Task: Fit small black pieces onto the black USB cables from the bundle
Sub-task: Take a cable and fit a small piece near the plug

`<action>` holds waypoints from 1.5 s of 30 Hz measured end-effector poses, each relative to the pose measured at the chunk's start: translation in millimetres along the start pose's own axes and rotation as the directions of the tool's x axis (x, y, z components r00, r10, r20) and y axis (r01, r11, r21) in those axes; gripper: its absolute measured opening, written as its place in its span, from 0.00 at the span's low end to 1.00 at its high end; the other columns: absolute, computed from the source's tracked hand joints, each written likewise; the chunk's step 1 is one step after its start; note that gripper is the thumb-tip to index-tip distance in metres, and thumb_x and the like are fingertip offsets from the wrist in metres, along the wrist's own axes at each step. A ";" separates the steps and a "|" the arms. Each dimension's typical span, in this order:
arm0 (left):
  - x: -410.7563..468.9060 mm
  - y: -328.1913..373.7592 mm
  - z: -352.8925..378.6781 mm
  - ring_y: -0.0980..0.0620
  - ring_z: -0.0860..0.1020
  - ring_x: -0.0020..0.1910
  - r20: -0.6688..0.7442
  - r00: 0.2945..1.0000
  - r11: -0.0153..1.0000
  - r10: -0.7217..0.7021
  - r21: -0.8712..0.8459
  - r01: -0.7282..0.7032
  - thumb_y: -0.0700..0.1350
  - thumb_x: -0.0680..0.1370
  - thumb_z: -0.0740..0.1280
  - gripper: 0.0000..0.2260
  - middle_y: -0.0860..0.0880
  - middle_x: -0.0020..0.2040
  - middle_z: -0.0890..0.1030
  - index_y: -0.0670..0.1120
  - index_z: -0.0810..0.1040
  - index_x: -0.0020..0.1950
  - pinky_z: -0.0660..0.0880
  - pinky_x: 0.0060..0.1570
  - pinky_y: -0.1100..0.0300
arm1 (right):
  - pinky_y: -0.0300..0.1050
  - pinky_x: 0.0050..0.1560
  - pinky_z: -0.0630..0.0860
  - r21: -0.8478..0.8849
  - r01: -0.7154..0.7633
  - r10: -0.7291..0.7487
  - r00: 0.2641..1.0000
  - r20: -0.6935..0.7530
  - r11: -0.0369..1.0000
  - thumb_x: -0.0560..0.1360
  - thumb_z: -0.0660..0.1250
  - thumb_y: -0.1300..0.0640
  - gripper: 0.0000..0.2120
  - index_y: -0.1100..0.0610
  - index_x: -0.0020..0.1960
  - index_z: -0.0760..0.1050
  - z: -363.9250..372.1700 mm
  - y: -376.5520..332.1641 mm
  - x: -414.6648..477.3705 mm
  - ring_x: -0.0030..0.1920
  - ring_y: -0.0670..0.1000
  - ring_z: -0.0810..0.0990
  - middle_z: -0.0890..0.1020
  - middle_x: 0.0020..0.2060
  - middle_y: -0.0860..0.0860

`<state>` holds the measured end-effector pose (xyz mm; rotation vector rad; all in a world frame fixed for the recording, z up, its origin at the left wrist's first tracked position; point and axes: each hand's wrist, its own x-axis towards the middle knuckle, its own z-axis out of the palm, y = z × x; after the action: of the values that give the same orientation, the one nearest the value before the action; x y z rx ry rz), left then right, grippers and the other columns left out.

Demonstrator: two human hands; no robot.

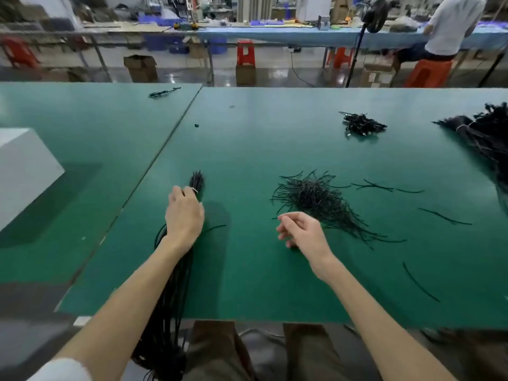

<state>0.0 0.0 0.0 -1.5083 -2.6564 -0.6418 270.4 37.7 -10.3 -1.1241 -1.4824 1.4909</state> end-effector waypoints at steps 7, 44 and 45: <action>11.0 -16.0 -3.1 0.34 0.76 0.53 -0.017 0.996 0.992 -0.087 0.085 0.088 0.42 0.82 0.67 0.12 0.35 0.56 0.74 0.35 0.70 0.59 0.73 0.44 0.45 | 0.41 0.30 0.77 -0.216 0.093 -0.119 0.987 -0.110 0.972 0.83 0.67 0.59 0.06 0.55 0.48 0.81 8.6 20.6 6.2 0.32 0.46 0.81 0.84 0.35 0.49; -67.2 88.2 12.3 0.51 0.77 0.24 0.453 0.799 0.801 0.396 -0.596 -0.059 0.48 0.83 0.68 0.09 0.51 0.31 0.81 0.47 0.78 0.45 0.74 0.27 0.58 | 0.36 0.30 0.70 0.209 0.113 -0.070 0.977 -0.204 0.971 0.85 0.64 0.55 0.14 0.59 0.44 0.78 -0.8 19.4 3.5 0.30 0.47 0.75 0.80 0.31 0.51; -68.1 78.3 9.1 0.50 0.76 0.23 0.528 0.727 0.801 0.439 -0.597 -0.050 0.48 0.84 0.66 0.11 0.50 0.31 0.81 0.44 0.78 0.45 0.73 0.27 0.59 | 0.36 0.30 0.70 0.249 0.105 -0.045 0.970 -0.238 0.963 0.85 0.63 0.54 0.14 0.58 0.44 0.78 -1.4 19.9 5.0 0.31 0.47 0.76 0.80 0.32 0.50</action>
<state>102.6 -17.3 3.6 -2.6525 -2.7074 -1.0985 271.6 41.7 -30.4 -1.0304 -1.1222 1.4022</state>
